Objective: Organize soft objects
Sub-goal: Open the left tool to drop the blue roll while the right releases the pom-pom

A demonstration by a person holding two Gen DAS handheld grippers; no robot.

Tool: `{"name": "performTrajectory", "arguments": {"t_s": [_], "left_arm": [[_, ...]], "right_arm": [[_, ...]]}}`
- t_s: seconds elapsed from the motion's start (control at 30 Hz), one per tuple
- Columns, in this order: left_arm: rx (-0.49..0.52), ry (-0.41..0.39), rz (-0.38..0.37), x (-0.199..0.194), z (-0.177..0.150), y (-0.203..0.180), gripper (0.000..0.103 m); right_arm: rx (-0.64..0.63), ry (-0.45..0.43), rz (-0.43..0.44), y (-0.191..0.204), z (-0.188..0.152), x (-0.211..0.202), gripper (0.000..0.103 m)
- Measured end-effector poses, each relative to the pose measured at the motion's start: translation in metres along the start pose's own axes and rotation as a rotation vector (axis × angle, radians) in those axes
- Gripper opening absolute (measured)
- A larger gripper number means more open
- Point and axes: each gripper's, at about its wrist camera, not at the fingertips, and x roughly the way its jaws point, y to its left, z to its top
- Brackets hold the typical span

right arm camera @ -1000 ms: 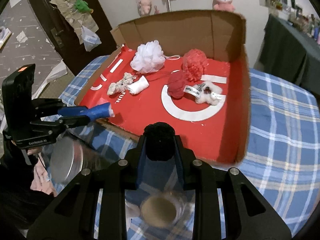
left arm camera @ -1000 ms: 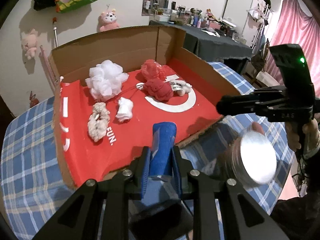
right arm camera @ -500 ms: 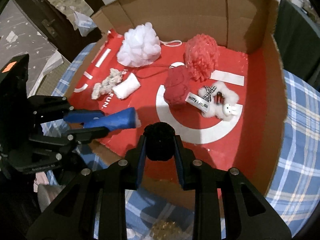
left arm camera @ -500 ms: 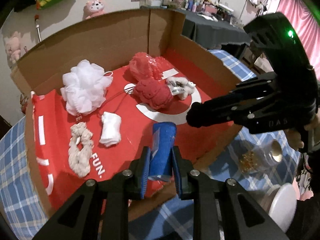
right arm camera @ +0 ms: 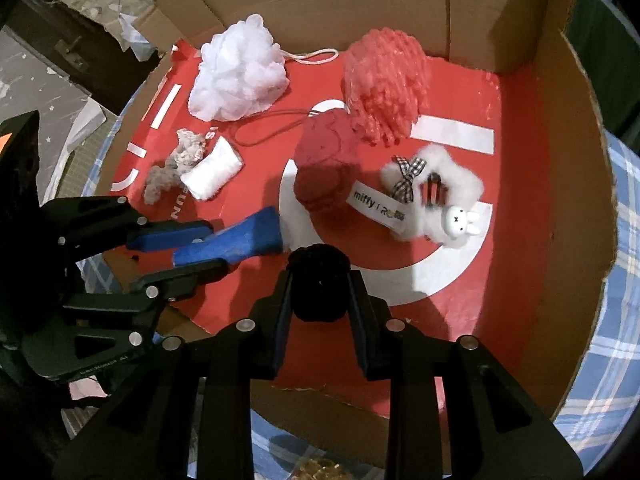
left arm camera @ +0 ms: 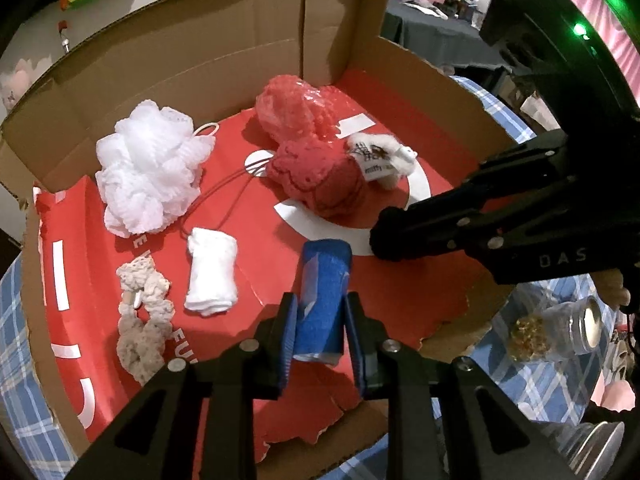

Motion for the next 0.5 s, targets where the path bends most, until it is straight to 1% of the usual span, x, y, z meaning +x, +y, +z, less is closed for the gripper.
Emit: {"name": "performTrajectory", "arguments": {"t_s": [0.07, 0.13, 0.2, 0.3, 0.33, 0.37, 0.4, 0.43, 0.5], "left_arm": [[0.001, 0.001, 0.0, 0.0014, 0.001, -0.0004, 0.025], [0.001, 0.002, 0.005, 0.0027, 0.0018, -0.0003, 0.028], [-0.001, 0.006, 0.011, 0.004, 0.0016, -0.0003, 0.028], [-0.005, 0.007, 0.014, 0.0063, 0.0021, 0.0006, 0.041], [-0.006, 0.003, 0.019, 0.006, 0.0019, 0.0006, 0.046], [-0.005, 0.002, 0.021, 0.0059, 0.0017, 0.0009, 0.047], [-0.005, 0.002, 0.023, 0.0055, 0.0014, 0.0012, 0.047], [-0.008, -0.002, 0.027, 0.0043, 0.0012, 0.0015, 0.047], [-0.017, -0.008, 0.027, 0.0013, 0.0012, 0.0032, 0.049]], "right_arm": [[0.009, 0.009, 0.013, -0.0013, 0.0009, 0.0036, 0.026], [0.004, 0.012, 0.006, -0.0004, 0.0019, 0.0046, 0.026], [-0.002, 0.011, 0.003, 0.0013, 0.0023, 0.0047, 0.027], [-0.008, 0.008, -0.011, 0.0027, 0.0017, 0.0038, 0.029], [-0.007, 0.007, -0.015, 0.0034, 0.0018, 0.0042, 0.034], [-0.006, 0.009, -0.015, 0.0036, 0.0018, 0.0047, 0.053], [-0.005, 0.009, -0.015, 0.0034, 0.0017, 0.0048, 0.064], [-0.005, 0.006, -0.03, 0.0032, 0.0016, 0.0048, 0.071], [-0.014, -0.014, -0.055, 0.004, 0.0002, 0.0024, 0.071]]}}
